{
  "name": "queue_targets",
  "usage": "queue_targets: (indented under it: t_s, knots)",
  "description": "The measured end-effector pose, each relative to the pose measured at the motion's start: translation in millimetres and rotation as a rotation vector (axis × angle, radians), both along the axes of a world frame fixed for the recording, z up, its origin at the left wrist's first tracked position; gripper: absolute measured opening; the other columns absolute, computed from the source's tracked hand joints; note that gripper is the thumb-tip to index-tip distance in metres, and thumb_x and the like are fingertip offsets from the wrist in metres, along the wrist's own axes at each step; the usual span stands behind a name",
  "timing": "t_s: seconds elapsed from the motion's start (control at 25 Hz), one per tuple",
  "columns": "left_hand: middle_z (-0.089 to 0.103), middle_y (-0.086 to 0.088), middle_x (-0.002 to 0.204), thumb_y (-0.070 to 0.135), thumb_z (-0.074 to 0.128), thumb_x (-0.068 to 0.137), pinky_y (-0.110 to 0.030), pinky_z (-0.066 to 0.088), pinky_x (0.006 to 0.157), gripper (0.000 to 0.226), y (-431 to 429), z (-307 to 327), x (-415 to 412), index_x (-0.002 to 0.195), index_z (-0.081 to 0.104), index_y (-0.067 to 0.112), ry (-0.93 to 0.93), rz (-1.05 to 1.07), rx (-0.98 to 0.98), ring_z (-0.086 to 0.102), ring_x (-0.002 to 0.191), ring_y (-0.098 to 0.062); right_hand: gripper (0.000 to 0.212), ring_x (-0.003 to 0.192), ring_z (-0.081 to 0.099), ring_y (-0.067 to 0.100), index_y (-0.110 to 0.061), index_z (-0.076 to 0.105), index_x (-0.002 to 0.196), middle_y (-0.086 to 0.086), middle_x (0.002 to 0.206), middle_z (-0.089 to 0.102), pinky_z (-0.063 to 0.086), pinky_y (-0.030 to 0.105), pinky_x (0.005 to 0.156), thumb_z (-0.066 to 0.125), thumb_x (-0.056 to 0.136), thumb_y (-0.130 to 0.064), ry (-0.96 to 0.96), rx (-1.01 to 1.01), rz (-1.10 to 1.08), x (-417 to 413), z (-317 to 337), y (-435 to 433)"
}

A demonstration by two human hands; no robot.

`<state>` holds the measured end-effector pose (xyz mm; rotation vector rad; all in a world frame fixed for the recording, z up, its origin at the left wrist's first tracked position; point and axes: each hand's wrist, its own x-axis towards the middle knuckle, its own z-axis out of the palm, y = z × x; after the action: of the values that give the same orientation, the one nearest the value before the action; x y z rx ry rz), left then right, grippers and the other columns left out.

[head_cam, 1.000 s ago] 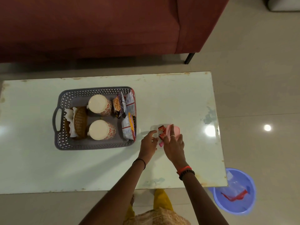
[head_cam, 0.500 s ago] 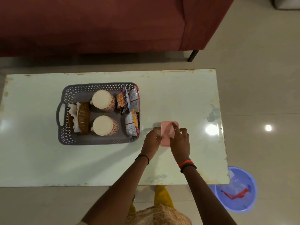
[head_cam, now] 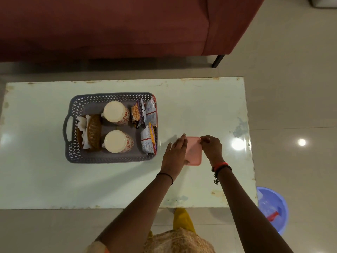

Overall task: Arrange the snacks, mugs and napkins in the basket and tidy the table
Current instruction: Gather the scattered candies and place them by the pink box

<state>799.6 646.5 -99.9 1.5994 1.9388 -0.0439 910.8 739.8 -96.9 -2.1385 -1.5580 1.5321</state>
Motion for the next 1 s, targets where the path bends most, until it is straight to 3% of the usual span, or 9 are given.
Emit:
queue_targets:
  t_s: [0.16,0.36,0.48,0.56,0.76,0.84,1.0]
  knots:
    - [0.005,-0.003,0.159,0.025,0.068,0.080,-0.043,0.022,0.117,0.086,4,4,0,0.146,0.014,0.008,-0.025,0.004,-0.019,0.023,0.142,-0.020,0.017,0.083,0.062,0.027,0.006,0.068,0.100,0.019,0.090,0.068,0.054,0.048,0.094,0.058,0.086,0.006,0.043,-0.120,-0.011,2,4,14]
    - [0.000,-0.005,0.159,0.026,0.064,0.084,-0.039,0.027,0.116,0.086,-2,5,1,0.147,0.007,0.013,-0.069,0.031,-0.009,0.019,0.143,-0.024,0.022,0.082,0.062,0.027,0.004,0.065,0.107,0.027,0.105,0.069,0.055,0.048,0.091,0.064,0.088,-0.006,0.084,-0.115,-0.106,6,9,4]
    - [0.018,-0.010,0.155,0.019,0.062,0.086,-0.041,0.038,0.109,0.075,-10,8,-1,0.146,0.018,0.019,-0.244,0.301,0.056,0.031,0.138,-0.026,0.034,0.098,0.065,0.036,0.001,0.058,0.118,0.026,0.112,0.066,0.055,0.048,0.091,0.066,0.087,-0.008,0.111,-0.225,-0.186,12,13,-5]
    - [0.031,-0.014,0.145,0.018,0.059,0.088,-0.044,0.044,0.102,0.062,-20,8,2,0.141,0.028,0.011,-0.359,0.584,0.082,0.041,0.130,-0.028,0.036,0.106,0.064,0.037,0.002,0.057,0.119,0.025,0.113,0.065,0.054,0.046,0.092,0.068,0.084,-0.003,0.142,-0.337,-0.216,20,17,-13]
    - [0.068,-0.023,0.101,0.013,0.057,0.090,-0.037,0.051,0.079,0.019,-27,1,7,0.102,0.057,-0.001,-0.587,0.980,-0.020,0.066,0.091,-0.034,0.032,0.095,0.060,0.033,0.004,0.056,0.111,0.030,0.106,0.062,0.052,0.049,0.095,0.056,0.082,0.018,0.207,-0.439,-0.263,28,22,-33]
    - [0.069,-0.024,0.094,0.013,0.055,0.091,-0.037,0.053,0.075,0.018,-25,1,9,0.095,0.060,-0.004,-0.621,0.993,-0.035,0.068,0.087,-0.034,0.033,0.095,0.062,0.037,0.010,0.056,0.113,0.036,0.110,0.062,0.052,0.050,0.096,0.054,0.081,0.021,0.185,-0.398,-0.299,29,19,-36]
    - [0.068,-0.019,0.094,0.011,0.049,0.093,-0.033,0.049,0.073,0.018,-23,-5,10,0.093,0.060,-0.004,-0.521,0.878,-0.039,0.062,0.080,-0.025,0.036,0.107,0.063,0.047,0.014,0.056,0.115,0.039,0.113,0.061,0.051,0.050,0.098,0.056,0.080,0.022,0.211,-0.394,-0.309,34,14,-41]
